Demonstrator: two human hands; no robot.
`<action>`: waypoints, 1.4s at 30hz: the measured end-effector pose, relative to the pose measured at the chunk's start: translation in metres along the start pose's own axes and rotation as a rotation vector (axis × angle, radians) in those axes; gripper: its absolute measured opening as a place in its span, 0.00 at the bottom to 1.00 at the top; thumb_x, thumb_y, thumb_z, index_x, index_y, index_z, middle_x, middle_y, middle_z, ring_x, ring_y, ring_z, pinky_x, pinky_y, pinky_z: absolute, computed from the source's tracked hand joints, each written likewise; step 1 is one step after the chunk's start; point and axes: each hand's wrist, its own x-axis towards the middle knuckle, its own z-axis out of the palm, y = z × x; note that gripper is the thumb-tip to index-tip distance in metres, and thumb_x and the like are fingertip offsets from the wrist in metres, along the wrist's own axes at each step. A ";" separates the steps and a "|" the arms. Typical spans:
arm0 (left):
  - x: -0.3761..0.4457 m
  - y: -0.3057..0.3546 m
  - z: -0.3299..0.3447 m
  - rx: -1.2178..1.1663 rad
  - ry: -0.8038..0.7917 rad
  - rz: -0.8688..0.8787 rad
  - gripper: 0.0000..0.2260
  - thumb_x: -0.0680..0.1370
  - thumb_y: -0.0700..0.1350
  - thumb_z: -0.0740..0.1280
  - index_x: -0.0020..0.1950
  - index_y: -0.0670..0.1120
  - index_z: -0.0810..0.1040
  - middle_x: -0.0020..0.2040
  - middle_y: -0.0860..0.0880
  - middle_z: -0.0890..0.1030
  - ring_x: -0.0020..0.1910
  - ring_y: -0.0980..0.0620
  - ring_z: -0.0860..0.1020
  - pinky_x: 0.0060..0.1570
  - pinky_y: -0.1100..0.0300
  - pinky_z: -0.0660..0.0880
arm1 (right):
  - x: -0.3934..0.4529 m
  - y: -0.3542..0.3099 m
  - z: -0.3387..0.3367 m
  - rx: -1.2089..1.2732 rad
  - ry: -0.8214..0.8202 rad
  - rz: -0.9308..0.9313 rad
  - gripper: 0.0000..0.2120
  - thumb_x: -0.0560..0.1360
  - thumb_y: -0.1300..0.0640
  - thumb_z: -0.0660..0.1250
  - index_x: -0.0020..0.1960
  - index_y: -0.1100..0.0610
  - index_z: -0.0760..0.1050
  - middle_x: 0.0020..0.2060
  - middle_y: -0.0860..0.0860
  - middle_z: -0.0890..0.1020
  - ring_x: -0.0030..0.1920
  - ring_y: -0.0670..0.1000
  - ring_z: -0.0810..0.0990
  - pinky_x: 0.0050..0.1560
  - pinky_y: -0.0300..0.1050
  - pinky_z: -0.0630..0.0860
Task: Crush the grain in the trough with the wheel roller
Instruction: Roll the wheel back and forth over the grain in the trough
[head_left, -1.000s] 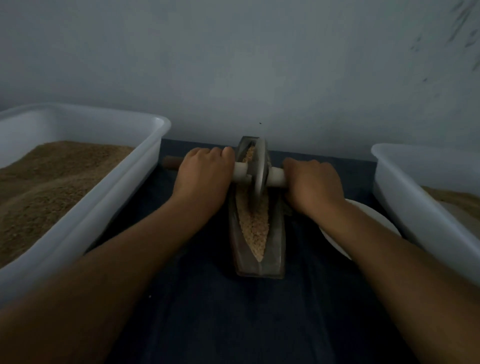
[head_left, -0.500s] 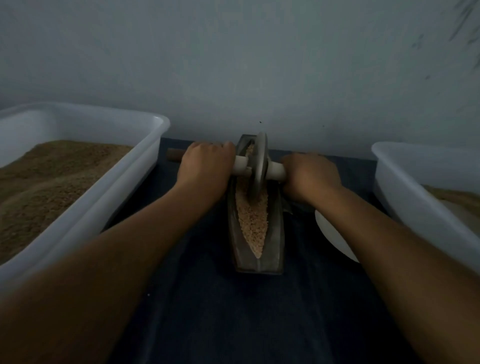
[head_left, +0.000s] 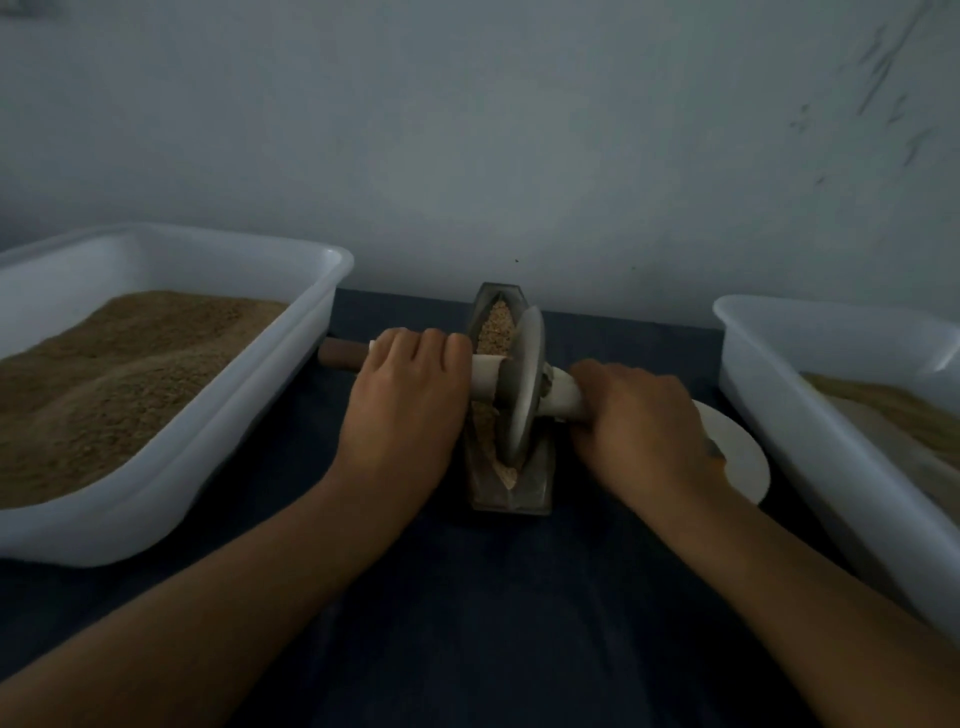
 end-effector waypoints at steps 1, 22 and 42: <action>-0.001 -0.001 -0.002 0.002 0.001 0.004 0.13 0.73 0.44 0.69 0.56 0.46 0.71 0.51 0.45 0.77 0.50 0.45 0.75 0.61 0.49 0.70 | -0.001 -0.001 -0.001 0.001 0.003 -0.008 0.07 0.73 0.53 0.70 0.50 0.51 0.76 0.40 0.49 0.80 0.39 0.53 0.78 0.41 0.46 0.63; 0.099 -0.031 0.051 0.055 -0.278 -0.001 0.11 0.76 0.41 0.67 0.56 0.45 0.69 0.52 0.44 0.80 0.48 0.42 0.80 0.44 0.52 0.68 | 0.113 0.024 0.045 -0.143 -0.372 0.155 0.12 0.74 0.50 0.70 0.56 0.52 0.77 0.51 0.54 0.81 0.48 0.56 0.79 0.36 0.43 0.66; 0.020 -0.009 0.010 0.062 -0.130 -0.013 0.13 0.75 0.46 0.68 0.55 0.48 0.67 0.52 0.48 0.77 0.49 0.49 0.76 0.57 0.55 0.70 | 0.029 0.002 0.013 -0.164 -0.016 -0.034 0.06 0.71 0.58 0.71 0.43 0.56 0.73 0.34 0.53 0.79 0.31 0.54 0.71 0.34 0.44 0.57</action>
